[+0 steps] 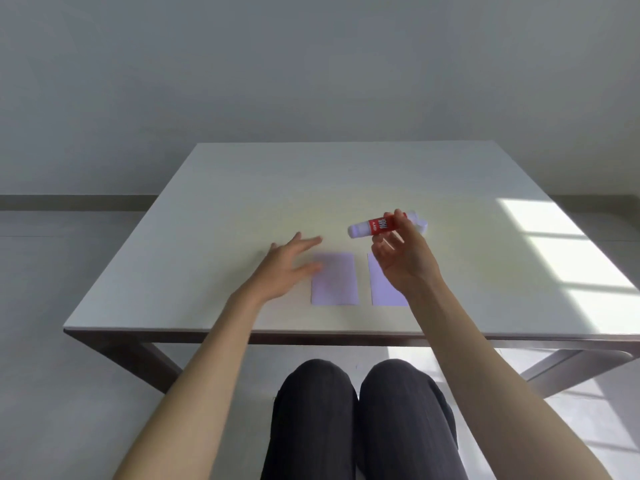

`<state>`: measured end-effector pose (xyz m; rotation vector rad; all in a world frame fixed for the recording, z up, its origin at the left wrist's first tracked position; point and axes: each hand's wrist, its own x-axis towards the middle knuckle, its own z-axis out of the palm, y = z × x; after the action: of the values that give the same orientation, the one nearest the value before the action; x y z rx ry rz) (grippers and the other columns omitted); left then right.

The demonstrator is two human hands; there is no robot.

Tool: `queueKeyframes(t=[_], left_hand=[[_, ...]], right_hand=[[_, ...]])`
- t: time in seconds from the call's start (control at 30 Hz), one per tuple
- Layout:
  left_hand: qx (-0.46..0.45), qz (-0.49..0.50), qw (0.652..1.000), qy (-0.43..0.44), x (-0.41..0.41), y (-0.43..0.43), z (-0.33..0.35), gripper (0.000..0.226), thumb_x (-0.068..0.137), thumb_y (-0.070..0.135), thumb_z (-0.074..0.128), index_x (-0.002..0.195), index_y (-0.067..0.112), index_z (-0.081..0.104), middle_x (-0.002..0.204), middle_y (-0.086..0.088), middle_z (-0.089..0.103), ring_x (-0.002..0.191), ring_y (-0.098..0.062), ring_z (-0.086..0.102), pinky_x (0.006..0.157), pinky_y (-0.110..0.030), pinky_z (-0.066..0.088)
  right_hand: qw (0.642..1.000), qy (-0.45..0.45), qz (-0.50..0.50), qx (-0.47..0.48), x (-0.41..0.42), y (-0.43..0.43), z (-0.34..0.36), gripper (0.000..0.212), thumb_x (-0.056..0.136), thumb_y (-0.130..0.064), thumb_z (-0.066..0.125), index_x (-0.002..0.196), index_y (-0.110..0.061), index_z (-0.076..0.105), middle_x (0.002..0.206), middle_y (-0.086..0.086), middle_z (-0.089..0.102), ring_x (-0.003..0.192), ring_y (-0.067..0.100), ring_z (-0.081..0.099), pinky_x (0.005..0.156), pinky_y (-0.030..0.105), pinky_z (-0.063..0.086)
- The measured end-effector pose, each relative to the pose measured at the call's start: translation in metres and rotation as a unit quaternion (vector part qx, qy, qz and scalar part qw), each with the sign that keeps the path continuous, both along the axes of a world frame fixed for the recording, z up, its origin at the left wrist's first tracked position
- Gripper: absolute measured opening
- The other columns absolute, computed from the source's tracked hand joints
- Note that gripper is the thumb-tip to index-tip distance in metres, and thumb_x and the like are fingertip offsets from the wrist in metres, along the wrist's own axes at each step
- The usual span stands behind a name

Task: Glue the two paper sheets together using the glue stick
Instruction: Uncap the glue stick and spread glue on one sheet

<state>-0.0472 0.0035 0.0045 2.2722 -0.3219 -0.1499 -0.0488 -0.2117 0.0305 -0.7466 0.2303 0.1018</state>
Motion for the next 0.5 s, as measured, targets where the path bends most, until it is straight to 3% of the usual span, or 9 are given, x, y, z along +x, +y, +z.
queueKeyframes(t=[0.07,0.13,0.27,0.4,0.5], left_hand=[[0.076,-0.010,0.997,0.007,-0.003,0.022,-0.011,0.056,0.091,0.030,0.058,0.143,0.026,0.038,0.155,0.005,0.031,0.149,-0.012,0.008,0.118,-0.039,-0.004],[0.088,-0.013,0.996,0.020,-0.003,0.025,-0.017,0.066,0.086,0.041,0.061,0.145,0.032,0.033,0.159,-0.003,0.020,0.149,-0.014,0.004,0.119,-0.038,-0.006],[0.126,-0.034,0.991,0.017,0.001,0.012,-0.022,0.077,0.082,0.050,0.061,0.148,0.038,0.022,0.160,0.001,0.016,0.149,-0.011,-0.004,0.120,-0.044,-0.009],[0.145,-0.058,0.988,-0.004,0.000,0.008,-0.028,0.083,0.084,0.051,0.056,0.151,0.031,0.011,0.158,0.014,0.019,0.148,-0.007,0.000,0.119,-0.044,-0.011],[0.122,-0.049,0.991,0.015,0.000,0.008,-0.028,0.102,0.082,0.053,0.058,0.151,0.022,-0.009,0.153,0.026,0.024,0.146,0.001,0.007,0.117,-0.039,-0.015]], right_hand=[[0.990,-0.015,0.007,-0.143,0.004,-0.002,-0.002,0.022,0.093,-0.026,0.056,0.073,-0.018,0.060,0.077,0.008,0.060,0.050,0.014,0.056,0.050,0.022,0.049],[0.959,-0.053,0.015,-0.276,0.009,0.008,-0.004,0.017,0.094,-0.020,0.053,0.080,-0.011,0.055,0.080,0.017,0.060,0.050,0.019,0.059,0.051,0.026,0.053],[0.850,-0.130,0.010,-0.511,0.013,0.039,-0.002,0.018,0.089,-0.019,0.055,0.089,-0.001,0.057,0.073,0.006,0.068,0.063,0.028,0.068,0.065,0.037,0.056],[0.767,-0.180,0.033,-0.614,0.013,0.050,-0.008,0.017,0.089,-0.019,0.056,0.092,-0.002,0.055,0.082,0.010,0.073,0.074,0.031,0.067,0.073,0.037,0.053],[0.727,-0.215,0.032,-0.651,0.009,0.051,-0.014,0.015,0.089,-0.016,0.057,0.094,-0.003,0.054,0.081,0.016,0.071,0.074,0.035,0.065,0.073,0.042,0.053]])
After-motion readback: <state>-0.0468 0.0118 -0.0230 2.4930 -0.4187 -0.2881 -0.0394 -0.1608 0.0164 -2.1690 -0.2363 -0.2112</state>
